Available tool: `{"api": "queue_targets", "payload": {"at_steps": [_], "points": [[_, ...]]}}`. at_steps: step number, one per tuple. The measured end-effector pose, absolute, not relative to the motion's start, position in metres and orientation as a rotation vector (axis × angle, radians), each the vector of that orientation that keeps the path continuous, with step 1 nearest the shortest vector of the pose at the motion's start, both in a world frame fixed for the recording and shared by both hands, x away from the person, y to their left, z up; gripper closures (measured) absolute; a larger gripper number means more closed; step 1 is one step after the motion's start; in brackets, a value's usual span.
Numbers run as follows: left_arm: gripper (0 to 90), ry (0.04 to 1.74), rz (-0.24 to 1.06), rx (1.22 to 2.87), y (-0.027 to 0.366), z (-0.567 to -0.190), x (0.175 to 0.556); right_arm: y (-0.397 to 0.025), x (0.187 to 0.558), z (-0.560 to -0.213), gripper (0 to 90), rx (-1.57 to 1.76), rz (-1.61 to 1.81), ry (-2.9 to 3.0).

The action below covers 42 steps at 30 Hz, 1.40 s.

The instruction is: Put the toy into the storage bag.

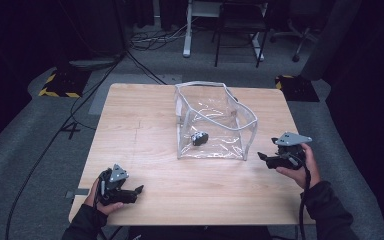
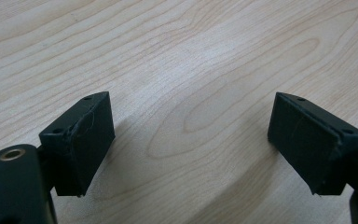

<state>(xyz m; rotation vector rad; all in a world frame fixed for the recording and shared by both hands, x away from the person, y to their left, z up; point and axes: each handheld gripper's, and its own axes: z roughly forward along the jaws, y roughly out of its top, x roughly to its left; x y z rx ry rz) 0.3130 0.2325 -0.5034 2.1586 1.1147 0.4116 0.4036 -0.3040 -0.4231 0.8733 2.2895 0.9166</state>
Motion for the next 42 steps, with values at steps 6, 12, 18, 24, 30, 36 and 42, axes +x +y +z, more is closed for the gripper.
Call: {"api": "queue_targets", "payload": {"at_steps": [6, 12, 18, 24, 30, 36, 42], "points": [[14.9, 1.115, 0.411, 2.159, 0.233, -0.503, 0.313, -0.306, 0.397, -0.434, 23.1, 0.883, 0.919, 2.312], [14.9, 1.114, 0.412, 2.158, 0.233, -0.503, 0.313, -0.309, 0.391, -0.444, 23.0, 0.892, 0.900, 2.333], [14.9, 1.114, 0.411, 2.159, 0.233, -0.503, 0.313, -0.314, 0.384, -0.451, 22.5, 0.895, 0.895, 2.348], [14.9, 1.114, 0.411, 2.159, 0.233, -0.503, 0.313, -0.318, 0.377, -0.457, 22.3, 0.890, 0.889, 2.366], [14.9, 1.114, 0.412, 2.159, 0.233, -0.503, 0.313, -0.322, 0.369, -0.464, 21.9, 0.895, 0.887, 2.384], [14.9, 1.115, 0.412, 2.158, 0.233, -0.503, 0.313, -0.328, 0.360, -0.471, 21.0, 0.916, 0.891, 2.398], [14.9, 1.115, 0.411, 2.157, 0.232, -0.503, 0.313, -0.336, 0.353, -0.478, 19.1, 0.931, 0.880, 2.402]]}}
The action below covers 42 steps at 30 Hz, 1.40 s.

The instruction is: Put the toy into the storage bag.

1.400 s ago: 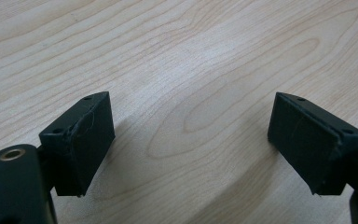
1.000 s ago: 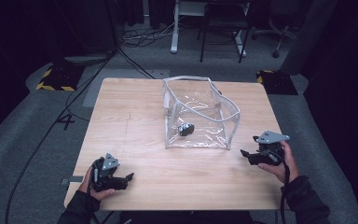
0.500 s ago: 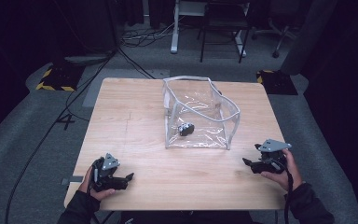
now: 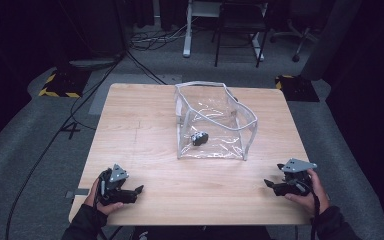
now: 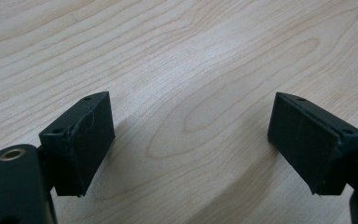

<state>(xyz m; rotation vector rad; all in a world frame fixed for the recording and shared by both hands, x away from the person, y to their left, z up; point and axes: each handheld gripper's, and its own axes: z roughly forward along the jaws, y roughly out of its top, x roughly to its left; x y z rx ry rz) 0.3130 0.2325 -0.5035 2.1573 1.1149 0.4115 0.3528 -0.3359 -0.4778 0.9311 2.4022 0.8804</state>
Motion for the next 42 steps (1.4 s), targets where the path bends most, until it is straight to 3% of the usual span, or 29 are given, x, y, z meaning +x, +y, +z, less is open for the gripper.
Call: {"api": "queue_targets", "payload": {"at_steps": [30, 42], "points": [[14.8, 1.124, 0.406, 2.162, 0.232, -0.503, 0.316, -0.392, 0.325, -0.502, 15.5, 1.180, 0.996, 2.290], [14.9, 1.134, 0.413, 2.153, 0.232, -0.503, 0.315, -0.394, 0.328, -0.503, 14.7, 1.163, 1.001, 2.296]]}}
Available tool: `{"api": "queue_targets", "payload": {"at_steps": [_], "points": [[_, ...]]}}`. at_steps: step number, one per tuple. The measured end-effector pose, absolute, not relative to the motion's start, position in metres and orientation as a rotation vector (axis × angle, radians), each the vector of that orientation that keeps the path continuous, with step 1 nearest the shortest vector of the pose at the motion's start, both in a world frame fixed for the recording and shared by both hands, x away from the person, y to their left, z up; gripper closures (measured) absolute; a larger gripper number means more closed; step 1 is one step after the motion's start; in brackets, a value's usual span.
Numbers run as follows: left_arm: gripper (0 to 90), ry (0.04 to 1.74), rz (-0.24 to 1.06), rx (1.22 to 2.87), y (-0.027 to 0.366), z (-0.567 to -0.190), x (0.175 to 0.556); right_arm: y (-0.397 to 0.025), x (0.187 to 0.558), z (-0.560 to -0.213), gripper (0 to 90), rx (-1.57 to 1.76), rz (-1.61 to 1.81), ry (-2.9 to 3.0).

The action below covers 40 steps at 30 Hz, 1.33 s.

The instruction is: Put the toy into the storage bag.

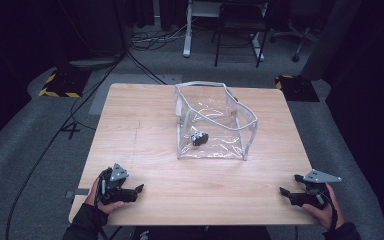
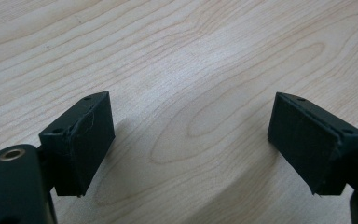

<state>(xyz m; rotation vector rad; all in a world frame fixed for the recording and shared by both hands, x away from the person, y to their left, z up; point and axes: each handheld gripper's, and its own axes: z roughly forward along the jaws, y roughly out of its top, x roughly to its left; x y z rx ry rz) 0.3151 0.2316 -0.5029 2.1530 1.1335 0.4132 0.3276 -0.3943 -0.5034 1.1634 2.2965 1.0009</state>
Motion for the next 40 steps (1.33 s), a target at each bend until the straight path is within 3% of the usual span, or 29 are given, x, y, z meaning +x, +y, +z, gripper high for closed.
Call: {"api": "queue_targets", "payload": {"at_steps": [40], "points": [[14.7, 1.136, 0.413, 2.158, 0.2315, -0.5028, 0.3159, -0.3949, 0.3305, -0.5036, 15.3, 1.148, 1.024, 2.314]]}}
